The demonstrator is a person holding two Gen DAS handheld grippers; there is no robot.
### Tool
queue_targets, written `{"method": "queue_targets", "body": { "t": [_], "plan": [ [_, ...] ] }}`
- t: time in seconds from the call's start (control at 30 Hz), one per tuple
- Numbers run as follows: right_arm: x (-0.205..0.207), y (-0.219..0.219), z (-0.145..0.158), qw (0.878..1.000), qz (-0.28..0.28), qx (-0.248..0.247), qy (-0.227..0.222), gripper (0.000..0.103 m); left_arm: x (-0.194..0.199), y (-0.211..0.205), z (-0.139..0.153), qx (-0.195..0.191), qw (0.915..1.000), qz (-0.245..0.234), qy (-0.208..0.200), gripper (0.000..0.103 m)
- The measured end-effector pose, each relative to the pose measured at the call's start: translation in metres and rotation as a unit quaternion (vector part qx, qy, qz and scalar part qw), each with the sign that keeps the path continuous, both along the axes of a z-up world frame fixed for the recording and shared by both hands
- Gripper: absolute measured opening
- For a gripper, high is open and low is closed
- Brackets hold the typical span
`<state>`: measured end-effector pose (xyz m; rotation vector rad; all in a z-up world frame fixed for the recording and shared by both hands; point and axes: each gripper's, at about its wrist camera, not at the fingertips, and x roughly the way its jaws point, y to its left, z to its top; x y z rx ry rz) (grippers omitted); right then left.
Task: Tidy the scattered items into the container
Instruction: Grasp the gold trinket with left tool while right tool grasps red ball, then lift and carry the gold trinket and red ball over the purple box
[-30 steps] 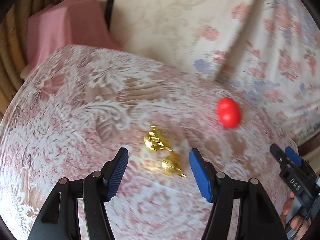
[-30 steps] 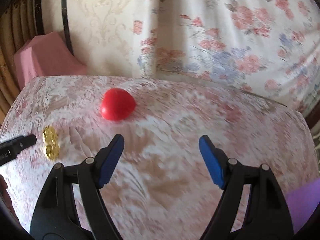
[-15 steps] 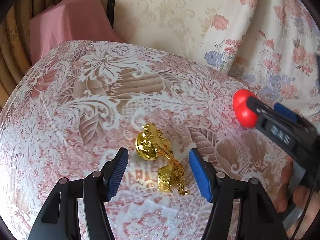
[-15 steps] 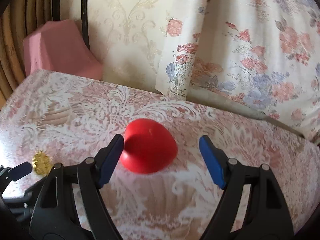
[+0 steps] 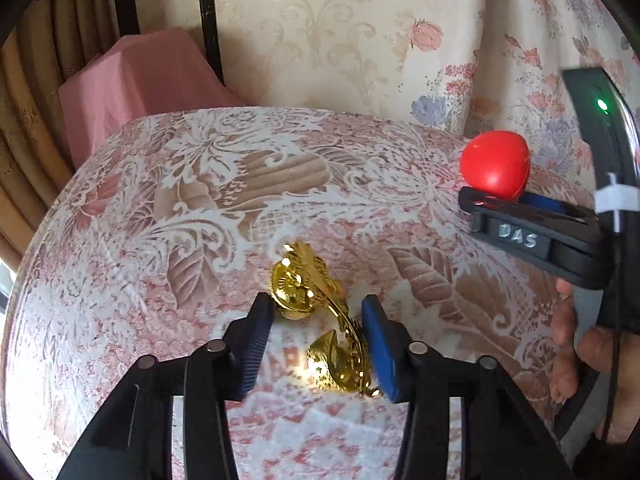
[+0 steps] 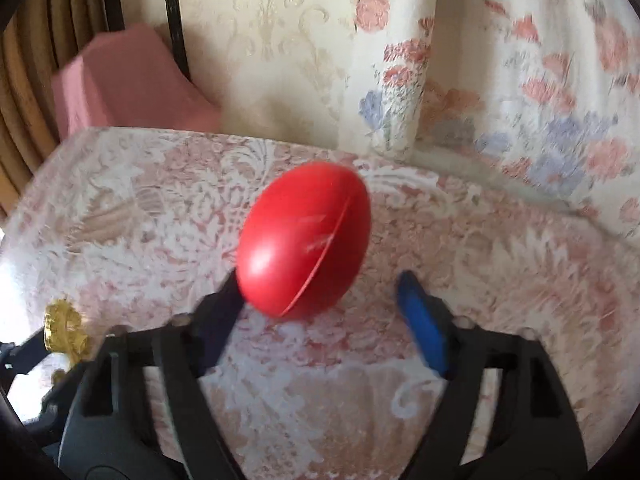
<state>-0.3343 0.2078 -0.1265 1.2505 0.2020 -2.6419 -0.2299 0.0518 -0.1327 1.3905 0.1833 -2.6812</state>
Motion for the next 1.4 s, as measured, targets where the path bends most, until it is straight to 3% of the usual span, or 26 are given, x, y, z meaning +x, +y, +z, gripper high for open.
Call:
{"method": "queue_targets", "body": {
  "t": [0.33, 0.67, 1.4],
  "plan": [
    [0.012, 0.009, 0.006, 0.999, 0.003, -0.033, -0.008, 0.048, 0.009, -0.018, 0.003, 0.046, 0.9989, -0.010, -0.001, 0.037],
    [0.072, 0.035, 0.021, 0.998, -0.019, -0.055, -0.002, 0.048, 0.034, -0.022, 0.008, 0.093, 0.9948, -0.040, 0.007, 0.038],
    [0.197, 0.097, 0.054, 0.991, -0.102, -0.084, 0.021, 0.048, 0.086, 0.031, 0.041, 0.068, 0.9916, -0.105, 0.032, 0.038]
  ]
}}
